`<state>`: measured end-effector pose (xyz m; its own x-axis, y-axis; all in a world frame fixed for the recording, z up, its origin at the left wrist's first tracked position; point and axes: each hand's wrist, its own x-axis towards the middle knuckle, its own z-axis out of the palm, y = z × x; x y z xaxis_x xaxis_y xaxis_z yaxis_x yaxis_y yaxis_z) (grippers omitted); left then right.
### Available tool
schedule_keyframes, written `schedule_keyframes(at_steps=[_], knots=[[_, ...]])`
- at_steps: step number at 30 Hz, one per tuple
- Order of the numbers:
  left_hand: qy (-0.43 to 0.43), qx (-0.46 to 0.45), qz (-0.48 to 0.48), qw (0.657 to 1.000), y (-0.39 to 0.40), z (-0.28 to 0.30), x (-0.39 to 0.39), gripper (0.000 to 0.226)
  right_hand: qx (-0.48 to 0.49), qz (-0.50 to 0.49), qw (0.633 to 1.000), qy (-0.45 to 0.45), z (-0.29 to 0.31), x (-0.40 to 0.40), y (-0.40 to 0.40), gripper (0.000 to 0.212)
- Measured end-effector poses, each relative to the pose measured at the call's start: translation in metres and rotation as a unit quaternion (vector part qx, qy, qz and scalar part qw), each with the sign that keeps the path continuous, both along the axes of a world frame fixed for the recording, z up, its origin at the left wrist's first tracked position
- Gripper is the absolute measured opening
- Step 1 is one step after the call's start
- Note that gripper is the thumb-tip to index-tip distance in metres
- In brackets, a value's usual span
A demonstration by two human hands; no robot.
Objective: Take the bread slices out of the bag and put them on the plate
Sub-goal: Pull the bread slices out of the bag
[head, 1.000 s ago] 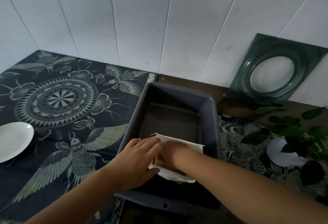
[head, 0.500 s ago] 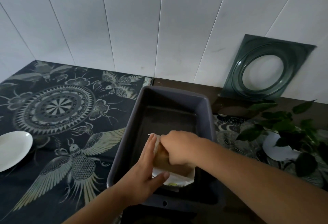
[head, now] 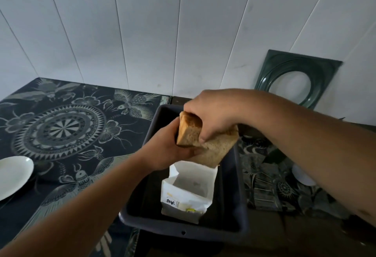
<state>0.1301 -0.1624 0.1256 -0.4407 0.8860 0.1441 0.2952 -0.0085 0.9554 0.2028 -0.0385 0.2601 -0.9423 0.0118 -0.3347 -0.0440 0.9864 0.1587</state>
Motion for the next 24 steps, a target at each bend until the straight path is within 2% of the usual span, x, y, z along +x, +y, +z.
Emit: schedule_keyframes(at_steps=[3, 7, 10, 12, 14, 15, 17, 18, 19, 20, 24], knots=[[-0.029, 0.025, 0.012, 0.999, 0.003, 0.009, 0.004, 0.049, -0.015, -0.009, 1.0, 0.013, 0.013, 0.003, 0.004, 0.053], [-0.101, 0.028, -0.005, 0.994, 0.003, 0.013, 0.01, 0.046, -0.055, -0.042, 0.997, 0.028, 0.009, 0.019, 0.012, 0.065], [-0.149, 0.011, -0.022, 0.988, -0.001, 0.012, 0.014, 0.045, -0.177, -0.125, 0.972, 0.093, -0.013, 0.046, 0.024, 0.087], [-0.195, 0.014, -0.022, 0.98, -0.004, 0.008, 0.016, 0.045, -0.292, -0.183, 0.911, 0.228, -0.043, 0.071, 0.021, 0.098], [-0.238, 0.023, -0.012, 0.971, -0.007, 0.003, 0.018, 0.045, -0.394, -0.252, 0.803, 0.369, -0.085, 0.093, 0.01, 0.098], [-0.266, 0.028, -0.008, 0.964, -0.008, 0.0, 0.019, 0.045, -0.461, -0.288, 0.742, 0.392, -0.104, 0.1, 0.004, 0.1], [-0.331, 0.04, -0.003, 0.943, -0.009, -0.006, 0.02, 0.041, -0.621, -0.328, 0.606, 0.374, -0.136, 0.105, -0.005, 0.101], [-0.358, 0.045, -0.003, 0.933, -0.01, -0.01, 0.021, 0.039, -0.685, -0.338, 0.538, 0.356, -0.148, 0.104, -0.007, 0.094], [-0.377, 0.047, -0.002, 0.925, -0.011, -0.013, 0.022, 0.038, -0.724, -0.348, 0.49, 0.339, -0.157, 0.103, -0.008, 0.085], [-0.39, 0.047, 0.0, 0.919, -0.012, -0.016, 0.024, 0.039, -0.738, -0.356, 0.472, 0.326, -0.162, 0.102, -0.009, 0.079], [-0.425, 0.023, -0.007, 0.905, -0.017, -0.025, 0.03, 0.048, -0.703, -0.366, 0.514, 0.328, -0.172, 0.102, -0.012, 0.057]])
